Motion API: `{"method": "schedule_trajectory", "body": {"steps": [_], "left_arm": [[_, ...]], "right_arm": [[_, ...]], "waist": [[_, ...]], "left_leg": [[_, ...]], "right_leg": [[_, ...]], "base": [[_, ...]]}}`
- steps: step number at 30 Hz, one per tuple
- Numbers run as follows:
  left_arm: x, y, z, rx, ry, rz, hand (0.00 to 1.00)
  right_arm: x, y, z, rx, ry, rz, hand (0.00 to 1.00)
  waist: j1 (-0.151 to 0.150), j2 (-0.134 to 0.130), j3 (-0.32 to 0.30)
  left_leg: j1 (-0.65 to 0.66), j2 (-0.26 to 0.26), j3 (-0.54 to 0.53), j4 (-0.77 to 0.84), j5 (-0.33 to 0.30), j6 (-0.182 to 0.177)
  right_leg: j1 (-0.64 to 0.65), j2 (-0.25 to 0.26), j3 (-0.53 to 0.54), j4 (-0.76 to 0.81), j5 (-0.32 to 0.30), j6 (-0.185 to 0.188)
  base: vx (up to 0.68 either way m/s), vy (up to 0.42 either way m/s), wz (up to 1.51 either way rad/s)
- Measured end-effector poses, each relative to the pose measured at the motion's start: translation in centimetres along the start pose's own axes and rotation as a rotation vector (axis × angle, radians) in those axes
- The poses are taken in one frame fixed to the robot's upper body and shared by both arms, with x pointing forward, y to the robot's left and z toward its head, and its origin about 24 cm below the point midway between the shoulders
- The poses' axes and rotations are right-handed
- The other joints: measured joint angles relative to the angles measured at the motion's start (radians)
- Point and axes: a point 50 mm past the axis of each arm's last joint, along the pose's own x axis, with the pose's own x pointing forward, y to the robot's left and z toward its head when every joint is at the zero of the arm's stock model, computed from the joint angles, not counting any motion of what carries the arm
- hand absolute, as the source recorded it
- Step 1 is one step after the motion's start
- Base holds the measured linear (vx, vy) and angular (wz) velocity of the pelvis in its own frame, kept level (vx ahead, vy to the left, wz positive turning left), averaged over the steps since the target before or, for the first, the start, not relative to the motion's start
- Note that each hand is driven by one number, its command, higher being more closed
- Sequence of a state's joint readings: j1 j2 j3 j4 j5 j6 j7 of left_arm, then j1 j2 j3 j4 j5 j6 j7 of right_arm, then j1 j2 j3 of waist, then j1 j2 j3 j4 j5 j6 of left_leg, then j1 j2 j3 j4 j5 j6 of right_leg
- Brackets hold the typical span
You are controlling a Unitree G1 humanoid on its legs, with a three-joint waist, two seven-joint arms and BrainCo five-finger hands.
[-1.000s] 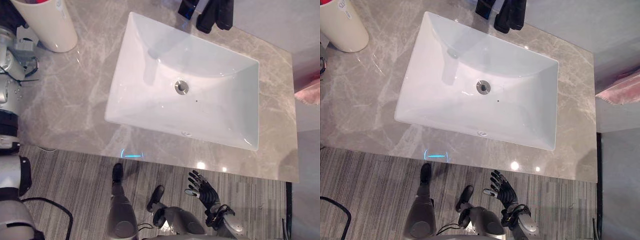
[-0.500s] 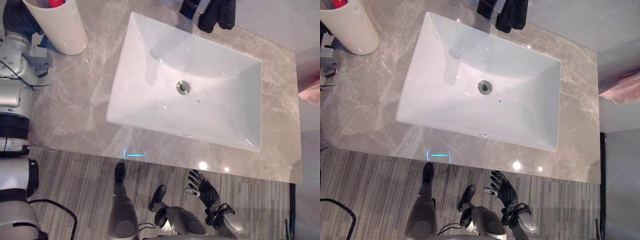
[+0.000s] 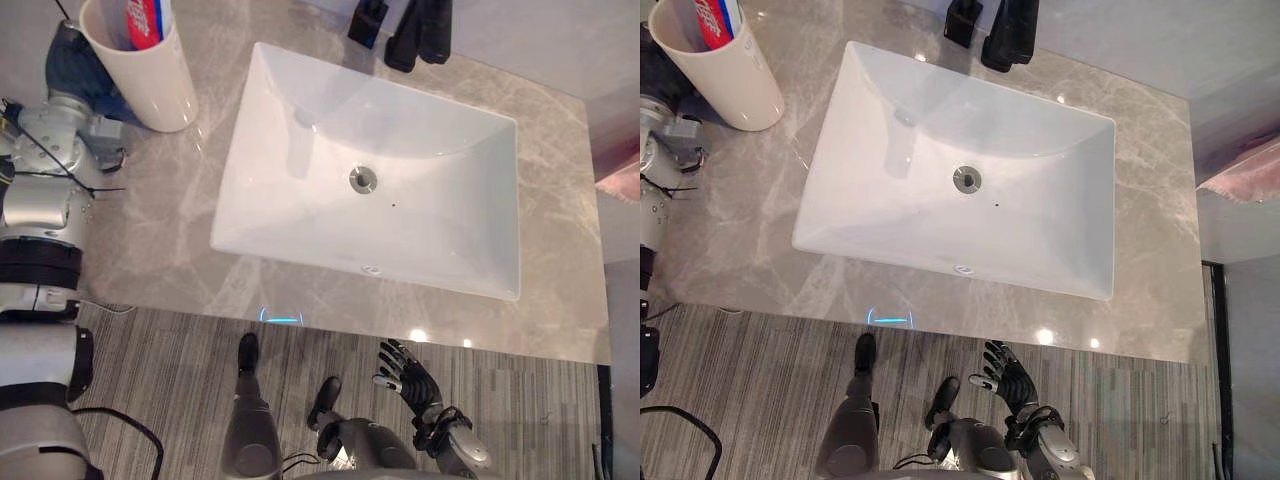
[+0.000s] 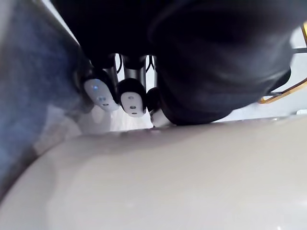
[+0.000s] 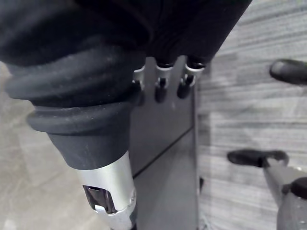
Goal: Organize washtable
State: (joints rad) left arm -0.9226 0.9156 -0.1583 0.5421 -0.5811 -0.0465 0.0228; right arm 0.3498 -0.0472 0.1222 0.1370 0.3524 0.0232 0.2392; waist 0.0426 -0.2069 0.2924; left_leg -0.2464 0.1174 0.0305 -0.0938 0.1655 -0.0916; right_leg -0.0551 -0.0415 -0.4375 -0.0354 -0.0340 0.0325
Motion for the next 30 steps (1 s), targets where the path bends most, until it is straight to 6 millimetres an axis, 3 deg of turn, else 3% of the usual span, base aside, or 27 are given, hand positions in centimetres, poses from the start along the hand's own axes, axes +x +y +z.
{"method": "schedule_trajectory", "body": {"steps": [14,19,24,30], "left_arm": [[-0.2,-2.0,-1.6,-0.029,0.053,-0.048,1.0],[-1.0,-2.1,-3.5,-0.043,0.112,-0.04,1.0],[-3.3,-0.6,-6.2,-0.084,0.171,0.023,1.0],[-9.3,-0.5,-10.1,-0.119,0.263,0.035,1.0]], "right_arm": [[-0.1,-0.2,-0.1,0.002,0.003,-0.01,0.0],[-0.1,-0.3,-0.3,0.006,0.014,-0.029,0.0],[-0.3,-0.5,-0.7,0.011,0.029,-0.038,0.0],[-0.6,-1.4,-1.6,0.026,0.065,-0.083,0.0]], "waist": [[-0.003,0.013,-0.02],[-0.002,0.035,-0.045],[-0.002,0.066,-0.067],[0.014,0.118,-0.114]], "left_leg": [[0.015,0.0,0.0,0.0,0.0,0.0],[0.026,-0.001,-0.001,0.0,0.0,0.0],[0.036,-0.002,-0.001,0.0,0.0,-0.001],[0.057,-0.015,-0.015,-0.001,-0.002,-0.001]], "right_leg": [[0.017,0.002,-0.001,-0.003,0.0,0.0],[0.027,0.001,-0.004,-0.003,-0.001,0.001],[0.039,-0.001,-0.004,-0.003,-0.007,0.01],[0.069,-0.013,-0.025,-0.002,-0.02,0.022]], "base": [[0.0,0.001,0.0],[0.0,0.0,0.0],[0.0,0.0,0.0],[0.0,0.019,0.11]]}}
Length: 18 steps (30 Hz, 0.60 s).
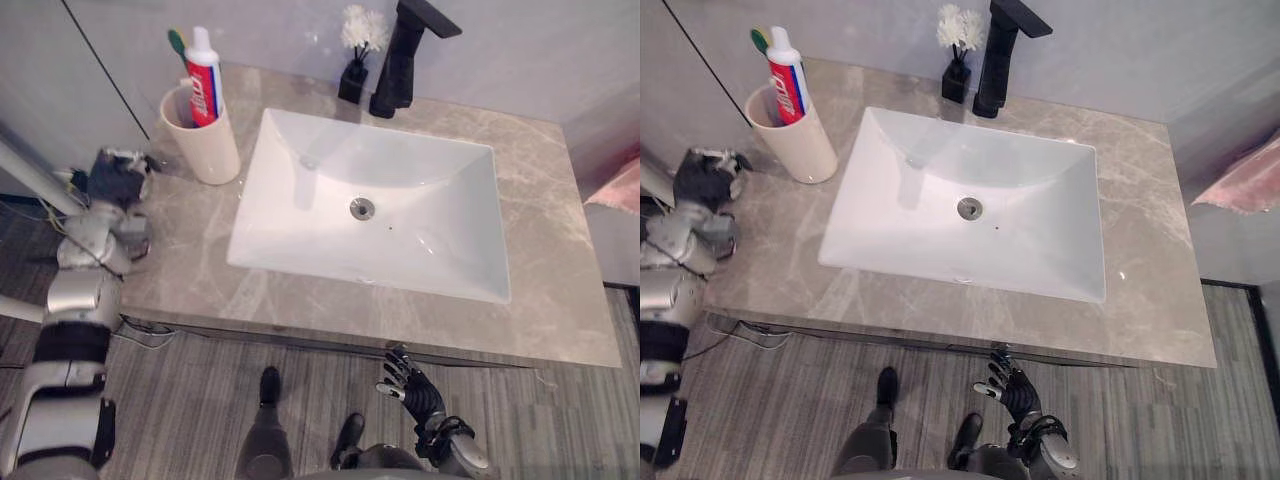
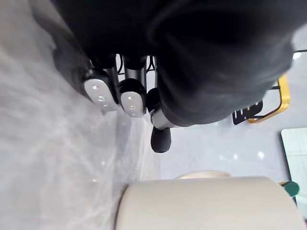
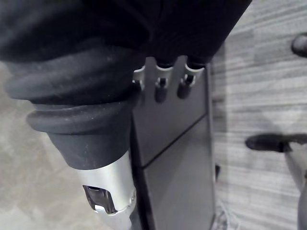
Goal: Organize washtable
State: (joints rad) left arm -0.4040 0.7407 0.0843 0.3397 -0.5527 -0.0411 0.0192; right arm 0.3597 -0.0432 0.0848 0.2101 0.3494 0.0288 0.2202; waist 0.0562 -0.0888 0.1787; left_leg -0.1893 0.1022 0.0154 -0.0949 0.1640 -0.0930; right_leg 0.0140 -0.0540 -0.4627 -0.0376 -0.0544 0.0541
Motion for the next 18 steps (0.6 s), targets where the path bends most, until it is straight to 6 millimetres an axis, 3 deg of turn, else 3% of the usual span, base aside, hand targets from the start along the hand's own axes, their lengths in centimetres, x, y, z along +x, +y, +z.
{"method": "schedule_trajectory", "body": {"steps": [1,6,9,14,18], "left_arm": [[-1.1,-0.1,-1.1,-0.008,0.02,-0.001,1.0],[-4.7,0.1,-4.1,-0.047,0.093,0.013,1.0],[-6.6,-1.4,-5.5,-0.075,0.129,-0.028,1.0],[-7.8,-3.8,-6.2,-0.107,0.144,-0.124,1.0],[-7.6,-4.3,-6.1,-0.093,0.139,-0.155,1.0]], "right_arm": [[-0.1,-0.4,-0.3,-0.001,0.012,-0.015,0.0],[-0.3,-0.8,-1.1,0.005,0.049,-0.036,0.0],[-0.3,-1.0,-1.2,-0.005,0.067,-0.043,0.0],[-0.3,-1.2,-1.4,-0.023,0.079,-0.05,0.0],[-0.3,-1.3,-1.5,-0.021,0.088,-0.054,0.0]], "waist": [[0.015,0.008,-0.012],[0.016,0.026,-0.046],[0.016,0.047,-0.076],[0.013,0.058,-0.086],[0.01,0.056,-0.09]], "left_leg": [[0.004,0.0,0.001,0.0,0.0,0.0],[0.031,-0.004,-0.011,-0.006,-0.003,-0.004],[0.031,-0.003,-0.011,-0.007,-0.004,-0.005],[0.04,-0.001,-0.012,-0.007,-0.003,-0.005],[0.039,-0.001,-0.013,-0.007,0.0,-0.001]], "right_leg": [[0.002,-0.001,0.001,0.0,0.0,0.0],[0.031,-0.002,-0.01,0.002,-0.015,0.002],[0.034,-0.002,-0.021,0.003,-0.016,0.002],[0.042,-0.001,-0.023,0.004,-0.015,0.002],[0.042,-0.003,-0.023,0.002,-0.015,0.003]], "base": [[0.0,0.0,0.0],[-0.03,0.008,0.1],[-0.02,0.006,0.03],[0.0,0.0,0.0],[0.0,0.0,0.0]]}}
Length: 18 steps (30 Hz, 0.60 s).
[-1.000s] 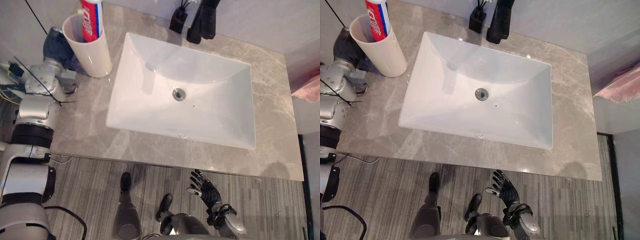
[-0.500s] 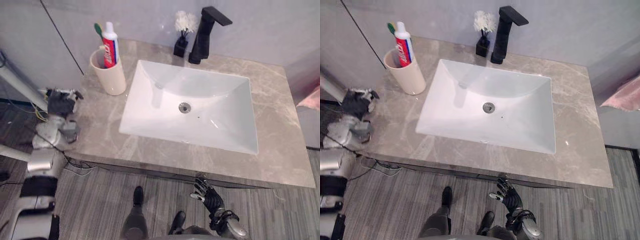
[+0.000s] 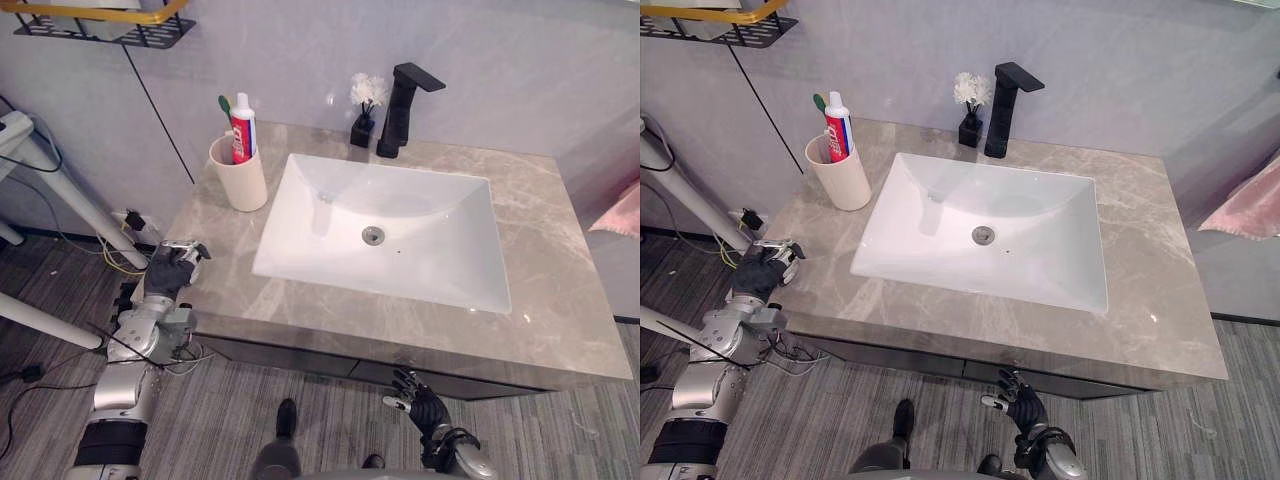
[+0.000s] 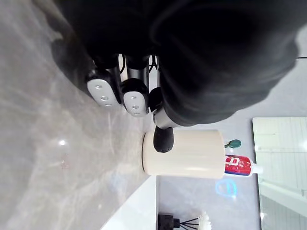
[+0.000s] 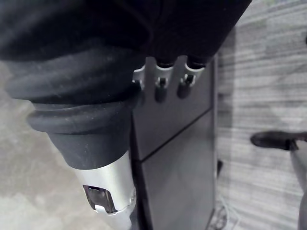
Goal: Organize washtable
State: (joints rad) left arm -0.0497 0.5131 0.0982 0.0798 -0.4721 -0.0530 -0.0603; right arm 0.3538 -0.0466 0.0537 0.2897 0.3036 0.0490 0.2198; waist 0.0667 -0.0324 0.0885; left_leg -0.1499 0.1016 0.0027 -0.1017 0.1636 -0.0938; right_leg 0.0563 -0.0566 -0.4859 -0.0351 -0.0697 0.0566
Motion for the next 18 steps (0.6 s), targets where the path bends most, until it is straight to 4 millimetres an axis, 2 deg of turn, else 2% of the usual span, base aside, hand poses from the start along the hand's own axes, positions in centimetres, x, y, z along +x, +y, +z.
{"method": "schedule_trajectory", "body": {"steps": [3,7,10,14,18], "left_arm": [[0.6,-1.0,0.2,0.012,-0.006,-0.04,1.0],[2.3,-2.8,1.0,0.012,-0.028,-0.106,1.0],[3.7,-2.7,1.8,0.027,-0.043,-0.1,1.0],[6.6,-2.3,4.4,0.107,-0.076,-0.096,1.0],[7.9,-1.6,6.4,0.159,-0.107,-0.087,1.0]], "right_arm": [[0.1,0.1,0.2,-0.002,-0.005,0.003,0.0],[0.2,0.1,0.3,-0.004,-0.008,0.006,0.0],[0.3,0.2,0.4,-0.005,-0.01,0.011,0.0],[0.3,0.0,0.7,-0.007,-0.022,0.004,0.0],[0.3,0.3,1.2,-0.01,-0.044,0.011,0.0]], "waist": [[-0.001,-0.001,-0.001],[-0.01,-0.006,-0.002],[-0.026,-0.017,-0.001],[-0.035,-0.049,0.013],[-0.052,-0.075,0.032]], "left_leg": [[0.0,0.0,0.001,0.0,0.0,0.001],[-0.011,0.0,0.002,0.0,0.001,0.001],[-0.016,0.002,0.009,0.0,0.0,0.0],[-0.032,0.007,0.026,0.006,0.001,0.001],[-0.036,0.008,0.029,0.007,0.001,0.001]], "right_leg": [[0.0,-0.002,0.0,-0.001,0.0,0.001],[-0.013,-0.001,0.003,0.0,0.001,0.001],[-0.024,0.0,0.015,0.001,0.001,0.001],[-0.054,0.001,0.033,0.013,0.001,0.0],[-0.061,0.001,0.038,0.014,0.002,0.0]], "base": [[0.0,0.0,0.0],[0.01,-0.001,-0.02],[0.02,-0.003,-0.1],[0.02,0.0,-0.13],[0.01,0.005,-0.03]]}}
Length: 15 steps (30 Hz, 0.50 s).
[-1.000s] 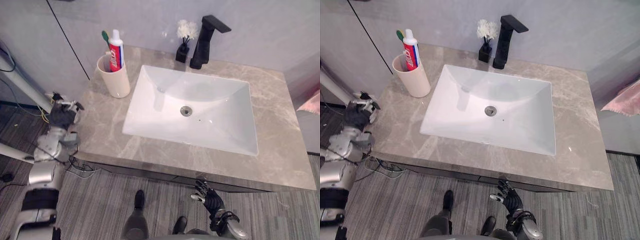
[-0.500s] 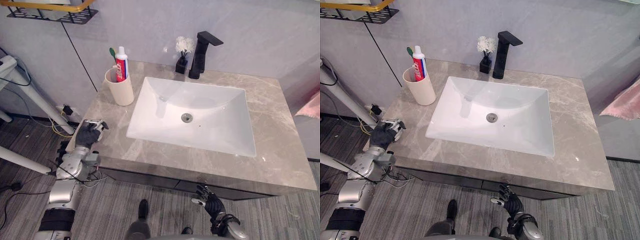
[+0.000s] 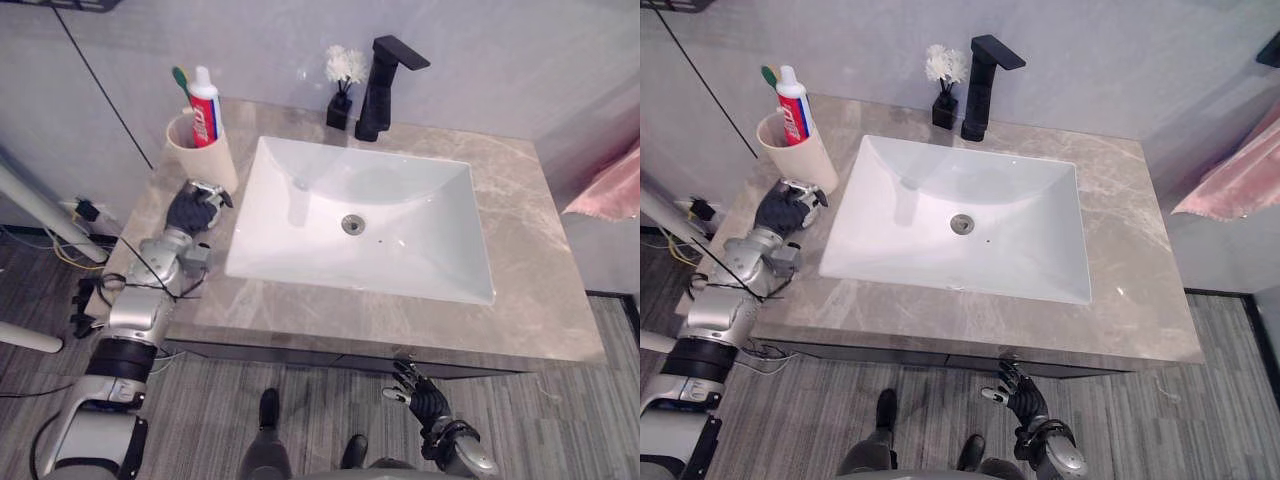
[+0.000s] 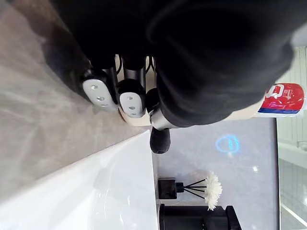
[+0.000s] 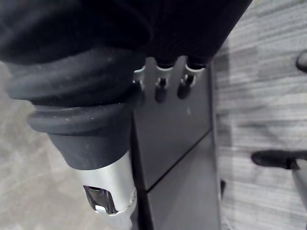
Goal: Organize washtable
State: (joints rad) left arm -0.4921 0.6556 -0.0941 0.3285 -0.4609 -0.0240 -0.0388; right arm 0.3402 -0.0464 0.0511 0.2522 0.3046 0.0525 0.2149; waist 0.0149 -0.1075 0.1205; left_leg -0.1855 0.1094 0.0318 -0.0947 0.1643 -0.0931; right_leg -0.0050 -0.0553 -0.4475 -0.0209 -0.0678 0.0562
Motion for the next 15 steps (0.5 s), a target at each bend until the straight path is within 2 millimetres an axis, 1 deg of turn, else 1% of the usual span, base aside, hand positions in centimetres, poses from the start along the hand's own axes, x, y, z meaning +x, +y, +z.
{"method": "schedule_trajectory", "body": {"steps": [1,2,7,8,10,12,15], "left_arm": [[0.3,0.2,0.4,0.015,-0.008,-0.001,1.0],[0.9,0.5,1.4,0.042,-0.027,-0.003,1.0],[1.9,2.0,4.0,0.091,-0.081,0.023,1.0],[2.3,2.6,5.0,0.101,-0.102,0.037,1.0],[2.6,3.1,5.8,0.12,-0.108,0.04,1.0],[3.0,3.1,6.5,0.127,-0.122,0.038,1.0],[3.5,3.3,8.0,0.156,-0.15,0.039,1.0]], "right_arm": [[0.0,0.0,0.1,-0.001,-0.004,-0.001,0.0],[0.0,0.0,0.2,-0.002,-0.01,-0.001,0.0],[0.0,0.2,0.9,-0.008,-0.041,-0.005,0.0],[0.0,0.2,1.0,-0.006,-0.048,-0.002,0.0],[0.0,0.2,1.0,-0.002,-0.047,-0.002,0.0],[0.0,0.2,1.0,-0.002,-0.047,-0.004,0.0],[0.1,0.4,1.2,-0.002,-0.057,0.004,0.0]], "waist": [[-0.001,-0.006,0.004],[-0.001,-0.014,0.016],[0.001,-0.024,0.052],[0.002,-0.03,0.067],[0.001,-0.041,0.075],[0.002,-0.048,0.082],[0.001,-0.059,0.111]], "left_leg": [[0.0,0.0,0.001,0.0,0.0,0.0],[0.0,0.002,0.001,0.0,0.0,0.0],[-0.012,0.006,0.002,0.0,0.0,0.0],[-0.02,0.008,0.0,0.0,0.0,0.0],[-0.028,0.008,0.0,0.0,0.001,0.0],[-0.035,0.006,-0.002,0.0,0.001,0.001],[-0.041,0.004,-0.006,0.001,0.001,0.001]], "right_leg": [[-0.001,0.0,0.001,0.0,0.0,0.0],[-0.001,0.001,0.002,0.001,0.0,-0.001],[-0.018,0.004,0.007,0.002,0.003,-0.005],[-0.025,0.006,0.007,0.002,0.004,-0.006],[-0.032,0.007,0.007,0.003,0.004,-0.006],[-0.033,0.006,0.005,0.003,0.004,-0.006],[-0.034,0.006,-0.003,0.003,0.004,-0.006]], "base": [[-0.01,0.01,-0.04],[0.0,0.0,0.0],[-0.02,0.006,-0.03],[0.0,0.0,0.0],[0.0,0.0,0.0],[0.06,0.001,0.04],[0.05,0.007,0.07]]}}
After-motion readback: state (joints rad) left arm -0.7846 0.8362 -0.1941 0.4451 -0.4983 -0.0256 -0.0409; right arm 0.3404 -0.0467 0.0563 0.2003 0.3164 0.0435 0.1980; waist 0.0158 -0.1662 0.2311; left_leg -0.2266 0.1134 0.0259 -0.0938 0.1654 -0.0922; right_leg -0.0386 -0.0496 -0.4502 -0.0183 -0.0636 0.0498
